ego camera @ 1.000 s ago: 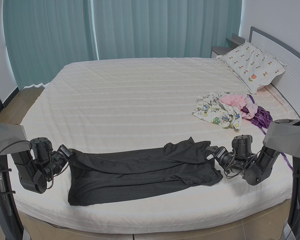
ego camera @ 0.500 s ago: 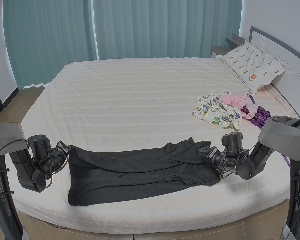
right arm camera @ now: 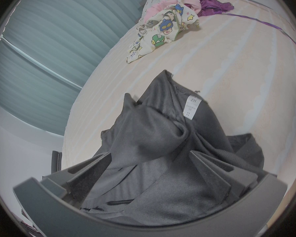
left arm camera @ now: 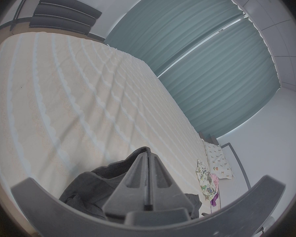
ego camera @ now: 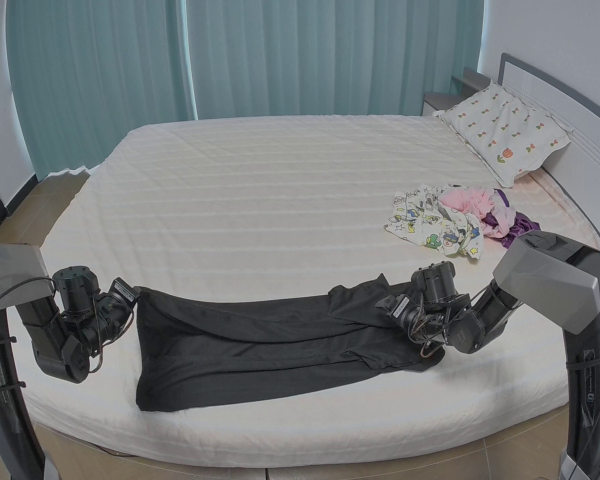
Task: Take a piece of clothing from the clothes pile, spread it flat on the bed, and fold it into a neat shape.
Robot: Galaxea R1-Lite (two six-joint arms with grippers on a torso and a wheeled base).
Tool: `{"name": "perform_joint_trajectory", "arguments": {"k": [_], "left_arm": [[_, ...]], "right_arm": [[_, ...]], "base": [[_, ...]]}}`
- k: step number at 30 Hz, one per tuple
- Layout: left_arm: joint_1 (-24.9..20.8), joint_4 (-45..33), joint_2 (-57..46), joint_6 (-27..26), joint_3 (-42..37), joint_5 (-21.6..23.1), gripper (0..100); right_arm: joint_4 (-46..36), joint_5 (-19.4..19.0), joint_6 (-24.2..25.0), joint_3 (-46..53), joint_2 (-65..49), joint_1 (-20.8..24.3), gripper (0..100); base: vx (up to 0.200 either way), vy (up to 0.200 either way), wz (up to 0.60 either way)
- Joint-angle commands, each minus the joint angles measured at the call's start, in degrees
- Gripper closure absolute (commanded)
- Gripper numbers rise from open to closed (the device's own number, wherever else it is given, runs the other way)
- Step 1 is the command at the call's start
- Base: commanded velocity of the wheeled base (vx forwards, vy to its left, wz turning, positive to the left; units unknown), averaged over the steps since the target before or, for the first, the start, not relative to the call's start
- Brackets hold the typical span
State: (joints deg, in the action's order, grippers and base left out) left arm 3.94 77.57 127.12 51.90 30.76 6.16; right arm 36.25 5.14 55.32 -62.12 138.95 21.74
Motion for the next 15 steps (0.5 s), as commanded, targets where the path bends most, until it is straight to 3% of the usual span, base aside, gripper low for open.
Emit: {"name": "perform_joint_trajectory", "arguments": {"k": [1,10,14,15], "left_arm": [[-0.1,0.0,-0.1,0.0,0.0,0.0,100],[-0.1,0.0,-0.1,0.0,0.0,0.0,100],[-0.1,0.0,-0.2,0.0,-0.2,-0.1,100],[0.0,0.0,-0.2,0.0,-0.2,-0.1,100]], "right_arm": [[-0.2,0.5,0.0,-1.0,0.8,0.1,0],[-3.0,1.5,0.0,-6.0,3.8,0.1,0],[-5.9,4.3,-0.4,-10.7,6.1,0.1,0],[-6.5,4.8,-0.3,-11.5,6.4,0.1,100]], "base": [[0.000,0.000,0.00],[0.000,0.000,0.00],[0.000,0.000,0.00],[0.000,0.000,0.00]]}}
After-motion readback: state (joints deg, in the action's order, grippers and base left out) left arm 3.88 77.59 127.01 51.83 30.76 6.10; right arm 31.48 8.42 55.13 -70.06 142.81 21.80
